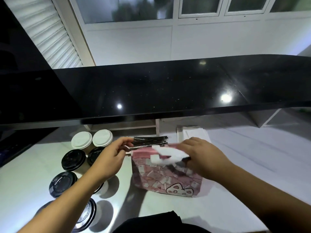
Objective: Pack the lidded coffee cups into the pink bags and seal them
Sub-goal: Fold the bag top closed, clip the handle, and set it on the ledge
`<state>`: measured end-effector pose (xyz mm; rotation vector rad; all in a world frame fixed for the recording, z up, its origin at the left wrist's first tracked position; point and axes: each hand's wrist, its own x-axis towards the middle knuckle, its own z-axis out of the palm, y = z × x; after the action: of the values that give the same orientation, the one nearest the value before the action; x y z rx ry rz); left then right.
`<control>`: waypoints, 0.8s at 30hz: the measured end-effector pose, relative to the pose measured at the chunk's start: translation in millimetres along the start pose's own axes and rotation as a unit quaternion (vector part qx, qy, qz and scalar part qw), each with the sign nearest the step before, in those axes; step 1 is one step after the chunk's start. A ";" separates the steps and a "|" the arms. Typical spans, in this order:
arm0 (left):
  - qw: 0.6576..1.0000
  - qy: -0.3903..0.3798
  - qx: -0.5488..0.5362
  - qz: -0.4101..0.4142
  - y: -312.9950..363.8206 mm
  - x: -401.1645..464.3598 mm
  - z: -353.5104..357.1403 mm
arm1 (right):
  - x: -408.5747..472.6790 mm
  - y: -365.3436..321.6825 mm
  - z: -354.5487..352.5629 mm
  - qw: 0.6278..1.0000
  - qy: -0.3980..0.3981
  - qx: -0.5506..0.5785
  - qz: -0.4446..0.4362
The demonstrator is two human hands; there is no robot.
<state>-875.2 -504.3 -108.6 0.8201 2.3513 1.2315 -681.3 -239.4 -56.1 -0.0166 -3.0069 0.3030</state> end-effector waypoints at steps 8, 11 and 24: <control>0.998 0.039 -0.045 0.007 4.2 -17.1 -11.4 | 23.2 -19.7 -67.5 0.993 -0.080 0.009 0.089; 0.997 0.048 -0.054 0.026 20.9 -23.2 -20.5 | 30.0 -32.6 -114.1 0.992 -0.082 0.001 0.096; 0.972 -0.101 -0.070 0.199 118.0 -46.0 -89.9 | 118.0 -73.4 -252.5 0.981 0.153 0.018 0.116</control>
<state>-851.3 -536.3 41.5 1.3433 1.9723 1.3713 -768.1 -258.5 218.1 -0.3773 -2.6927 0.3421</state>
